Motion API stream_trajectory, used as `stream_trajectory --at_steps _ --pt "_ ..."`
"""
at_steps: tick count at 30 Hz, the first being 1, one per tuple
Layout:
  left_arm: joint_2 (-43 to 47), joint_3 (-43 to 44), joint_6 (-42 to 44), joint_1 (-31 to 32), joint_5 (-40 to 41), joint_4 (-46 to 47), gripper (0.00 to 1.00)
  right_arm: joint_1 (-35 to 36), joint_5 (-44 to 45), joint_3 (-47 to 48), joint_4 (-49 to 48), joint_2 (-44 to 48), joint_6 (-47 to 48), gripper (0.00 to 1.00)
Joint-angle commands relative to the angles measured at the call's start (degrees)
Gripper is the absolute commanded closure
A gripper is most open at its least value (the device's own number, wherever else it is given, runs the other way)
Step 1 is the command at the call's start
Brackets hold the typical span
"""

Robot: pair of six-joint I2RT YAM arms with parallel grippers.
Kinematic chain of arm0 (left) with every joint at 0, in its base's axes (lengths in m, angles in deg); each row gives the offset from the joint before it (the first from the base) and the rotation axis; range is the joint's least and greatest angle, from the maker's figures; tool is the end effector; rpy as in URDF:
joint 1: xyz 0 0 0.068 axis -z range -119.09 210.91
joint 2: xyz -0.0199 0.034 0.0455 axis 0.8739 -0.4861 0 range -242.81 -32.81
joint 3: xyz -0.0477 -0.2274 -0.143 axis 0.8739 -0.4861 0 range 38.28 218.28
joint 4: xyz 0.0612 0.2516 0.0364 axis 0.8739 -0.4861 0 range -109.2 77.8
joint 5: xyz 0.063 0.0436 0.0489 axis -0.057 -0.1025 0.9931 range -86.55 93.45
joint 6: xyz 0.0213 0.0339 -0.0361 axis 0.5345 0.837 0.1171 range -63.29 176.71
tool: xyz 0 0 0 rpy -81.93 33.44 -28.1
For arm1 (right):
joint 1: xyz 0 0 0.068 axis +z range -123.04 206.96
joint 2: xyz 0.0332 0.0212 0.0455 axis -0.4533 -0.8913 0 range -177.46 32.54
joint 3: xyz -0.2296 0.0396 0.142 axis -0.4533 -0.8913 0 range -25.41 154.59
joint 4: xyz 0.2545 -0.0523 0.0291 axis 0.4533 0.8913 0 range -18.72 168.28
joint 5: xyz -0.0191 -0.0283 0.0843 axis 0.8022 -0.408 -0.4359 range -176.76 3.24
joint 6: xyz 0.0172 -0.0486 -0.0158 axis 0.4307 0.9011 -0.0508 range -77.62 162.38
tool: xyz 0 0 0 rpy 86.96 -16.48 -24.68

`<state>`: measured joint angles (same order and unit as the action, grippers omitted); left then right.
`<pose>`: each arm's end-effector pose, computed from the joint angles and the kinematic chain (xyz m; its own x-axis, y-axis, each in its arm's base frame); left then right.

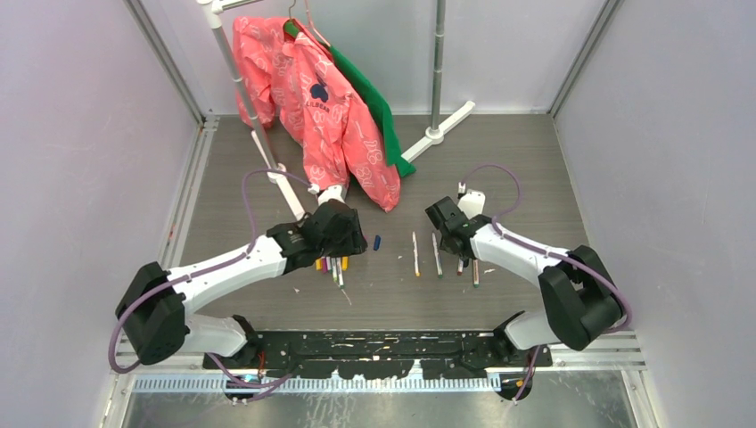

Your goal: Open the pen caps

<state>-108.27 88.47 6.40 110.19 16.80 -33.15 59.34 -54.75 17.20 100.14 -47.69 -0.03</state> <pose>0.1864 -0.2039 0.2403 -0.7881 -0.2322 -0.5702 0.0420 0.9037 -0.4261 0.2190 0.1167 0.1761 -0.7575 0.1968 -0.6225 0.3188 0.9436 -0.0896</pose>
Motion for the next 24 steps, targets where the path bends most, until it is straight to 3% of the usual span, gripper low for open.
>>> stream_trajectory --at_steps 1,16,24 --pt "2.2 -0.5 1.0 0.1 0.1 2.2 0.51 -0.7 -0.6 1.1 -1.7 -0.8 -1.5 0.55" --pt "4.5 -1.0 1.6 0.0 1.1 1.4 0.51 -2.6 -3.3 -0.7 -4.0 -4.0 -2.3 0.58" --pt "4.2 -1.5 1.4 0.1 1.2 0.8 0.51 -2.6 -7.5 -3.5 -6.1 -5.6 -5.7 0.69"
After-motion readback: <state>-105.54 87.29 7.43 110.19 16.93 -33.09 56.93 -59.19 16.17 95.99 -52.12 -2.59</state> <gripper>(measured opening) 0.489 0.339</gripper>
